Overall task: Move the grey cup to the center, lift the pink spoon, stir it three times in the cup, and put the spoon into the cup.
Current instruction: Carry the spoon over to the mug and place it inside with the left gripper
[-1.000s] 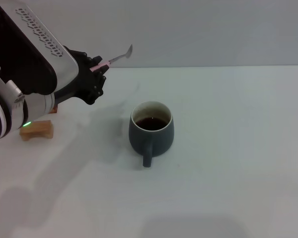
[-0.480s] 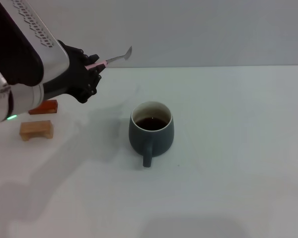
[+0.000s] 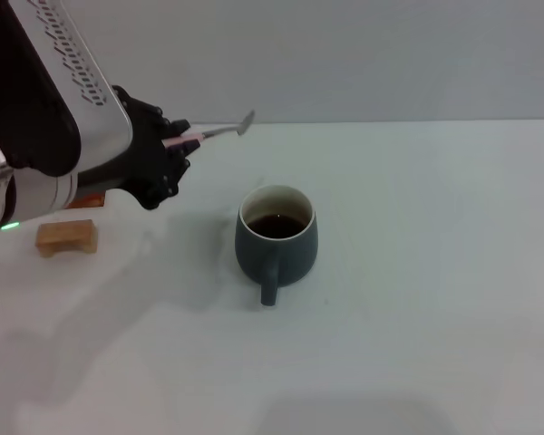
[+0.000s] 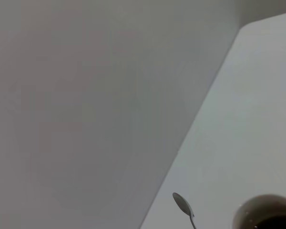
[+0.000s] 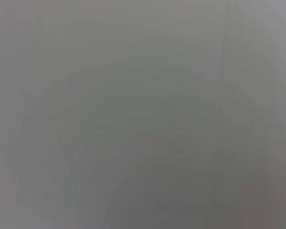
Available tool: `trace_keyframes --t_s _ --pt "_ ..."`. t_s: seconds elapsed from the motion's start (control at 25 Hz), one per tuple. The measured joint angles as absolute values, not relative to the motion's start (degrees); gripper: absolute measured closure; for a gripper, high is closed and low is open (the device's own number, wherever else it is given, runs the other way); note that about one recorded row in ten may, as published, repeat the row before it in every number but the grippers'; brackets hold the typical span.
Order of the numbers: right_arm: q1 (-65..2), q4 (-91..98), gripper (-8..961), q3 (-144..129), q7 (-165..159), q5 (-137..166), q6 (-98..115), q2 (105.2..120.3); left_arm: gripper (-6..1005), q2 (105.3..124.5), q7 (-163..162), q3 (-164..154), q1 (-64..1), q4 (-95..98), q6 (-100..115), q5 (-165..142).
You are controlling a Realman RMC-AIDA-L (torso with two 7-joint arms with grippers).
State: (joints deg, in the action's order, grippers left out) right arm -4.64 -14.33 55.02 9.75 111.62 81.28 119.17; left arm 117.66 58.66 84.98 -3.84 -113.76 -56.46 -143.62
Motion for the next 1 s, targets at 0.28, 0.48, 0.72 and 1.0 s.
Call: trace_keyframes --t_s 0.28,0.48,0.72,1.0 --pt "-4.7 -14.3 954 55.0 9.8 111.6 81.3 119.17 859 117.72 59.7 84.5 -4.1 -115.0 -60.4 -143.0" --pt "-4.4 -14.3 954 55.6 9.8 111.6 81.4 119.17 859 117.81 60.2 84.5 -4.7 -115.1 -64.0 -142.2" --pt "-4.2 -14.0 954 55.8 9.8 111.6 81.4 119.17 859 117.85 60.2 84.4 -4.7 -115.2 -65.6 -142.1" --pt "-4.2 -14.0 954 55.8 9.8 111.6 81.6 119.18 859 117.86 60.2 83.7 -5.3 -114.9 -66.9 -142.3"
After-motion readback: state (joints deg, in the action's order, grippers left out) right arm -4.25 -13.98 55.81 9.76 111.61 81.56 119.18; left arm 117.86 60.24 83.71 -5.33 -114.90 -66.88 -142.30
